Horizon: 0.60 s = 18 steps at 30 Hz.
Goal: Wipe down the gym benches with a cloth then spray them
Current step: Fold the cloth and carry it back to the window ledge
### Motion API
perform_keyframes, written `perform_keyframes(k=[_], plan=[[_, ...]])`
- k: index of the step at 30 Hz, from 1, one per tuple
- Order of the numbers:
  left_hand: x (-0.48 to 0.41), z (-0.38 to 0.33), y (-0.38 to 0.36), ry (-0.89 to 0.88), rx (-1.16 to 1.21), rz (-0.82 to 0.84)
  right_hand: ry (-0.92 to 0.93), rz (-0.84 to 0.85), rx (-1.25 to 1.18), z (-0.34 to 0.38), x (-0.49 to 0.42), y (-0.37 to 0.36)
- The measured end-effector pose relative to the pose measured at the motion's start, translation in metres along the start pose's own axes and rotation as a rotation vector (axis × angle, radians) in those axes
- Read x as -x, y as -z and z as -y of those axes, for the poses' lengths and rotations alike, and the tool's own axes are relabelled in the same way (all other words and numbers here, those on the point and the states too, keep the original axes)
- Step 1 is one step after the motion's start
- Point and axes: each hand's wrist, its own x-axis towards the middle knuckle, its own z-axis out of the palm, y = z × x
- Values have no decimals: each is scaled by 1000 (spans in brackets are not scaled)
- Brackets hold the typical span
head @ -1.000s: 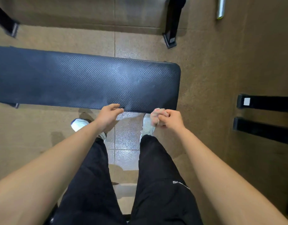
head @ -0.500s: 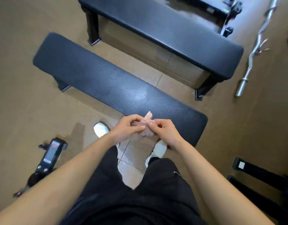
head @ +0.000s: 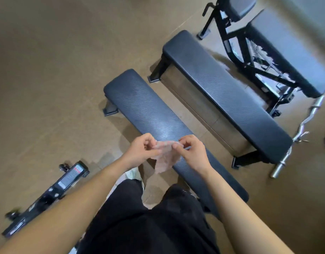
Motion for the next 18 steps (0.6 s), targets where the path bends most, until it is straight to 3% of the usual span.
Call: perform_keyframes(k=[7,14,18], plan=[[-32,-17,110,30,90,-204,56,109,29,82,-80,-31],[-82,-23,204,148,-113,-272,58,167,-72,133,-180,-69],[-116,-47,251,113,-171,-352,59,222,-81,160,-233,-90]])
